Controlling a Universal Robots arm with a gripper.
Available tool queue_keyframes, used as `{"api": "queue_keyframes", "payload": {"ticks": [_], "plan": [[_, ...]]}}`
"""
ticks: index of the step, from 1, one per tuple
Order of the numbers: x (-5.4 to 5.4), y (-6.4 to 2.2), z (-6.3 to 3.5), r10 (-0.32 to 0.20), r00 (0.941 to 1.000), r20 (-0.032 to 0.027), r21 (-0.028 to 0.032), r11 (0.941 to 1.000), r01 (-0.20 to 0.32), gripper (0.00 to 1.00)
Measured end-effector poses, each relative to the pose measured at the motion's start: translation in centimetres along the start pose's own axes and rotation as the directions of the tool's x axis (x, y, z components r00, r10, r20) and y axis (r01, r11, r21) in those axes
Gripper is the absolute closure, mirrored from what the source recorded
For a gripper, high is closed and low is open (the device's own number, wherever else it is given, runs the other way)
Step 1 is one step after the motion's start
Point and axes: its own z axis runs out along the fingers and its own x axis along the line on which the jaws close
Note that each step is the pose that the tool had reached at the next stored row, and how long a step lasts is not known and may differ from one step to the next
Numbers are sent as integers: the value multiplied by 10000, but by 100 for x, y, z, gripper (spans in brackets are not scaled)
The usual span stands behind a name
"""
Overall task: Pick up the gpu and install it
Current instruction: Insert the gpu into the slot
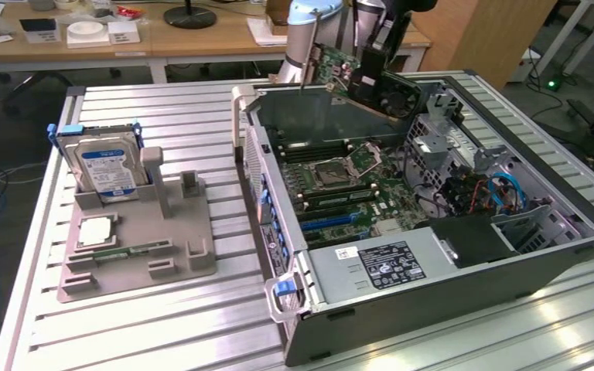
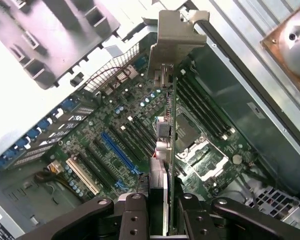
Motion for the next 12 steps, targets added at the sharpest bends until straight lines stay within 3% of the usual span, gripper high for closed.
{"api": "queue_keyframes", "payload": {"ticks": [6,12], "plan": [[0,0,0,-799,9968,-52,-19,9968,799,73],[0,0,0,-1585,9873,-104,-41,9874,1585,73]]}}
